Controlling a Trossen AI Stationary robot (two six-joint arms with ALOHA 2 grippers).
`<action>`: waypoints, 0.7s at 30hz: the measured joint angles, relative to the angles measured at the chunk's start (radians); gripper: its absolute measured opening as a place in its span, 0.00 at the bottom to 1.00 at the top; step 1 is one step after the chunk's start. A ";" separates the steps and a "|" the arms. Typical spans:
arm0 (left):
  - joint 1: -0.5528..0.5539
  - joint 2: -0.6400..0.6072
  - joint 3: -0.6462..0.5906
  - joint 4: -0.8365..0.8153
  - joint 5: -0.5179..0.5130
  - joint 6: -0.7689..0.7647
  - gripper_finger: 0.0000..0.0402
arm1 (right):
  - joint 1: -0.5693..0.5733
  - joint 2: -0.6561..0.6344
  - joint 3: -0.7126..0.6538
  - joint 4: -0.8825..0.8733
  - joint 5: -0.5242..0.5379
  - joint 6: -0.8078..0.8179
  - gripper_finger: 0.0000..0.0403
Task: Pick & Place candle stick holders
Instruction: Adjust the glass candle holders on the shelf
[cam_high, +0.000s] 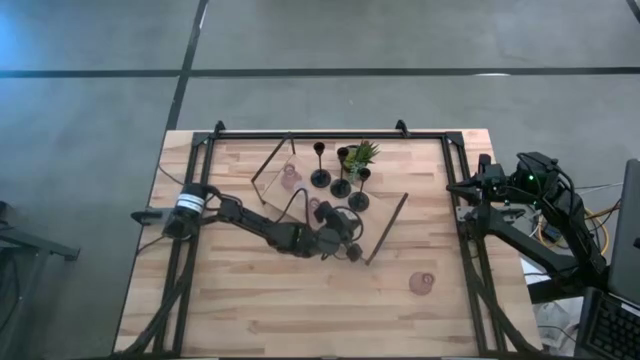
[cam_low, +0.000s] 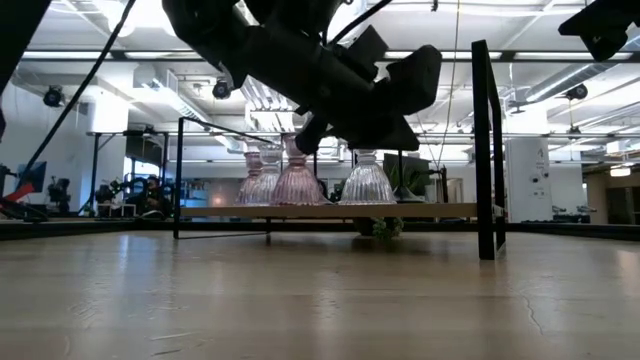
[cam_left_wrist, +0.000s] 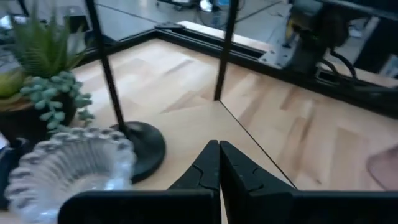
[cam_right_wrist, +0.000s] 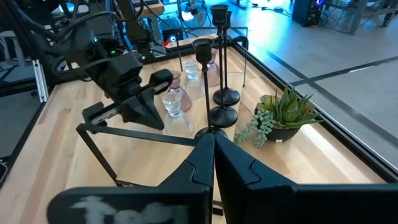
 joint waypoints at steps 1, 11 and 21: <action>0.002 0.000 0.000 -0.005 -0.007 -0.012 0.00 | 0.000 0.000 0.000 0.000 0.000 0.000 0.02; 0.002 0.000 0.000 -0.011 0.001 -0.047 0.00 | 0.000 0.000 0.000 0.000 0.000 0.000 0.02; -0.063 -0.009 0.020 0.062 -0.001 0.067 0.00 | 0.000 0.000 0.000 0.000 0.000 0.000 0.02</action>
